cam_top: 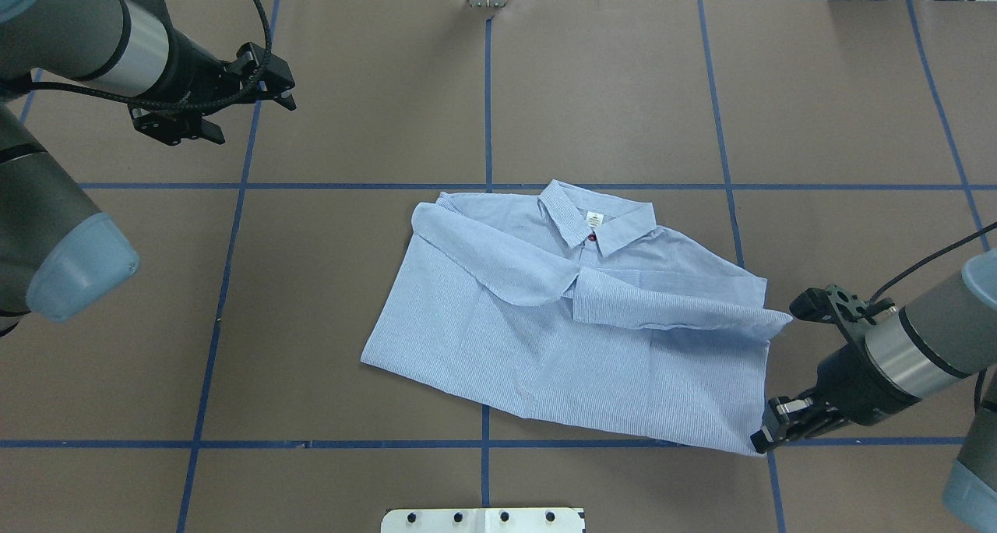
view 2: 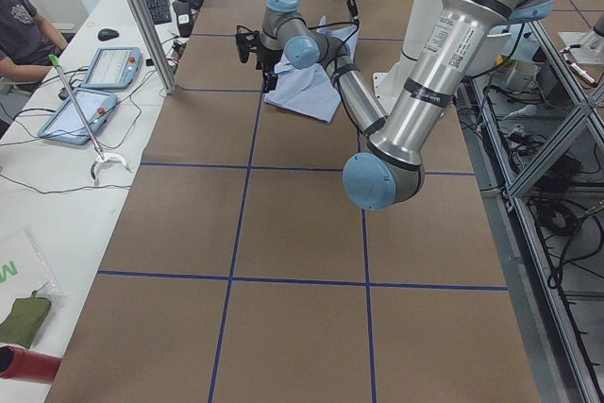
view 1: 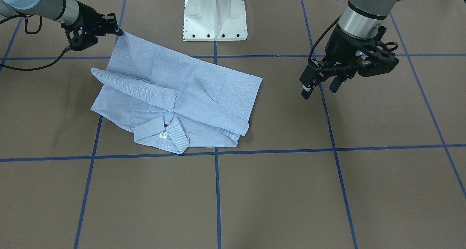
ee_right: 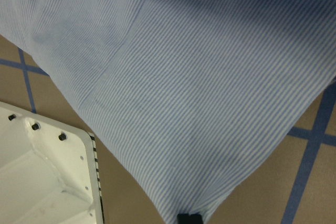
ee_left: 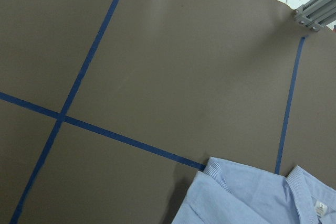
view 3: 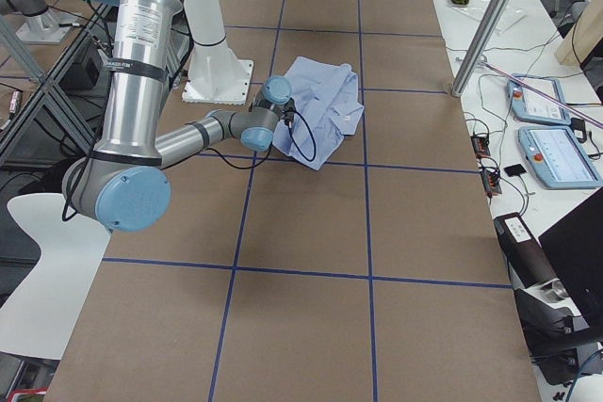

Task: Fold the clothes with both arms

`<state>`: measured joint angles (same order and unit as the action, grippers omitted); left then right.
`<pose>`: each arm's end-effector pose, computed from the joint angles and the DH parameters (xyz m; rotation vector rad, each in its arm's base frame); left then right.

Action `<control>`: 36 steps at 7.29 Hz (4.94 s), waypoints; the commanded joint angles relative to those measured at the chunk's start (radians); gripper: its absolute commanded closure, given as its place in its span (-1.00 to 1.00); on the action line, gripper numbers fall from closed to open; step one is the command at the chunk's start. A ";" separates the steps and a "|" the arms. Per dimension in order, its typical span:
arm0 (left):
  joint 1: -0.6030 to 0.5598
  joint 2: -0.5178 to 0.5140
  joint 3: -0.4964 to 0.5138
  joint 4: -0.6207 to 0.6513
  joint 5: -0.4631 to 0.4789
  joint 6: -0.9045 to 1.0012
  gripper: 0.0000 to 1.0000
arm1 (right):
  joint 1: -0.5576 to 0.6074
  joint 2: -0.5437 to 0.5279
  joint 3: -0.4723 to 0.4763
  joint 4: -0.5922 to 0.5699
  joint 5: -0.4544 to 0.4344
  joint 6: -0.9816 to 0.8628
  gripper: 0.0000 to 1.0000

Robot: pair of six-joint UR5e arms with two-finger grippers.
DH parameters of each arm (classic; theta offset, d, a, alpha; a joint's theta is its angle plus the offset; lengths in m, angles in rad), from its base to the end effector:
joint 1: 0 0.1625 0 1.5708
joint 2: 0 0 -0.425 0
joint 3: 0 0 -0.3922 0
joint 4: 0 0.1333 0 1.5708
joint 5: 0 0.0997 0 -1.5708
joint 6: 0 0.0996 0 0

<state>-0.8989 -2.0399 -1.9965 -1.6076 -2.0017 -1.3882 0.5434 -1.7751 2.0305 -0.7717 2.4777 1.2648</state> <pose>0.2828 -0.5029 0.2096 0.1308 0.9991 -0.4549 -0.3105 -0.2516 0.4232 -0.3405 -1.2197 -0.2724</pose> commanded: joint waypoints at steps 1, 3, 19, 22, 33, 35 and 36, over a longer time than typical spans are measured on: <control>0.003 0.001 -0.001 0.000 0.006 0.002 -1.00 | -0.033 -0.007 0.014 0.020 0.027 0.010 -0.54; 0.044 -0.002 -0.028 0.000 0.000 0.000 -1.00 | 0.048 -0.003 0.039 0.025 0.027 0.008 -1.00; 0.563 0.012 0.208 -0.144 0.270 -0.471 -0.56 | 0.342 0.098 0.022 0.015 0.024 0.007 -1.00; 0.563 0.010 0.205 -0.143 0.264 -0.471 0.38 | 0.352 0.097 0.022 0.015 0.029 0.007 -1.00; 0.181 -0.227 0.587 -0.303 0.245 -0.117 1.00 | 0.391 0.097 0.014 0.014 0.017 0.007 -1.00; 0.173 -0.314 0.732 -0.417 0.334 -0.066 1.00 | 0.404 0.095 0.007 0.014 0.014 0.002 -1.00; 0.175 -0.331 0.790 -0.528 0.378 -0.066 1.00 | 0.405 0.095 0.007 0.014 -0.002 -0.002 -1.00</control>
<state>-0.7225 -2.3352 -1.2904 -2.0225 -1.6720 -1.4670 0.9446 -1.6790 2.0394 -0.7578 2.4884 1.2675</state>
